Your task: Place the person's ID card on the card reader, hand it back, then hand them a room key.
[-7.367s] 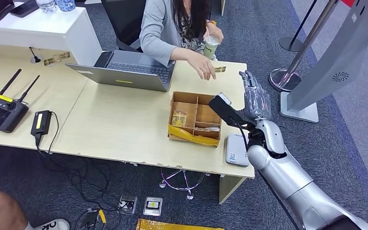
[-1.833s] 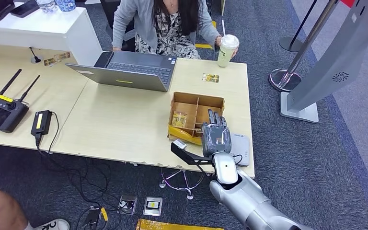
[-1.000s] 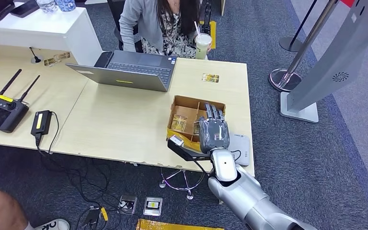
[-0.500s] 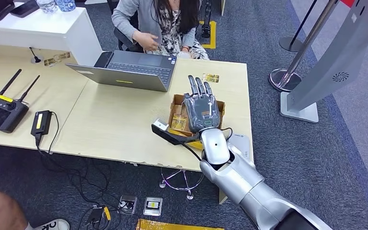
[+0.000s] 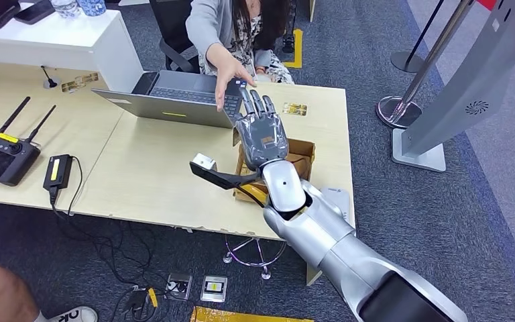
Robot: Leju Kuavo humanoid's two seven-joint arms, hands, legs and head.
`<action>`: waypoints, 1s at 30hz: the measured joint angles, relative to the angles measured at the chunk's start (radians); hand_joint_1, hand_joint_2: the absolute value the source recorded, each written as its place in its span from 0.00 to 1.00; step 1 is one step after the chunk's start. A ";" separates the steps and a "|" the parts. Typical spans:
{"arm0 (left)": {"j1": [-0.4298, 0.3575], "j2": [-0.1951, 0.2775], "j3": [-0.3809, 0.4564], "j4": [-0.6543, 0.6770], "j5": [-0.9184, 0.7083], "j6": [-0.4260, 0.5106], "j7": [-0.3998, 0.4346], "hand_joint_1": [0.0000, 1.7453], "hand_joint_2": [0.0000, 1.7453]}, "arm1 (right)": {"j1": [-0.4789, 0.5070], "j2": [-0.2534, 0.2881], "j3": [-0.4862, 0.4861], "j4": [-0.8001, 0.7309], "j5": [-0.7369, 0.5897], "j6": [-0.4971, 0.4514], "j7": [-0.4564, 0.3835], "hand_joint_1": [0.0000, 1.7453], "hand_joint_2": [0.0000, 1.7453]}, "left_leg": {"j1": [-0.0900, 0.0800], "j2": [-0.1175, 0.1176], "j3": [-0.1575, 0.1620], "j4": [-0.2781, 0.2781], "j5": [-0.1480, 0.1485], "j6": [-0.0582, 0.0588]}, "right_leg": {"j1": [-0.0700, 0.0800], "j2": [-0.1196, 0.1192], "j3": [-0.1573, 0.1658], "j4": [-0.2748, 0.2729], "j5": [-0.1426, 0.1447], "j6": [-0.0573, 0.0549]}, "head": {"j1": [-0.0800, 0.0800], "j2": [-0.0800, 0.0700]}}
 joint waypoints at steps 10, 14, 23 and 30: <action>-0.003 -0.002 -0.010 0.000 -0.006 -0.010 0.001 0.00 0.00 | -0.054 0.024 0.001 0.106 -0.013 0.023 0.015 1.00 1.00 | 0.000 0.000 0.000 0.000 0.000 0.000 | 0.000 0.000 0.000 0.000 0.000 0.000 | 0.000 0.000; -0.008 -0.003 -0.023 0.000 -0.010 -0.013 0.001 0.00 0.00 | -0.069 0.028 0.001 0.145 -0.013 0.023 0.022 1.00 1.00 | 0.000 0.000 0.000 0.000 0.000 0.000 | 0.000 0.000 0.000 0.000 0.000 0.000 | 0.000 0.000; -0.011 -0.004 -0.027 0.000 -0.013 -0.012 0.004 0.00 0.00 | -0.074 0.031 0.001 0.170 -0.009 0.015 0.031 0.60 0.75 | 0.000 0.000 0.000 0.000 0.000 0.000 | 0.000 0.000 0.000 0.000 0.000 0.000 | 0.000 0.000; -0.012 -0.004 -0.027 0.000 -0.012 -0.011 0.004 0.00 0.00 | -0.076 0.037 0.001 0.180 0.034 -0.028 0.019 0.00 0.00 | 0.000 0.000 0.000 0.000 0.000 0.000 | 0.000 0.000 0.000 0.000 0.000 0.000 | 0.000 0.000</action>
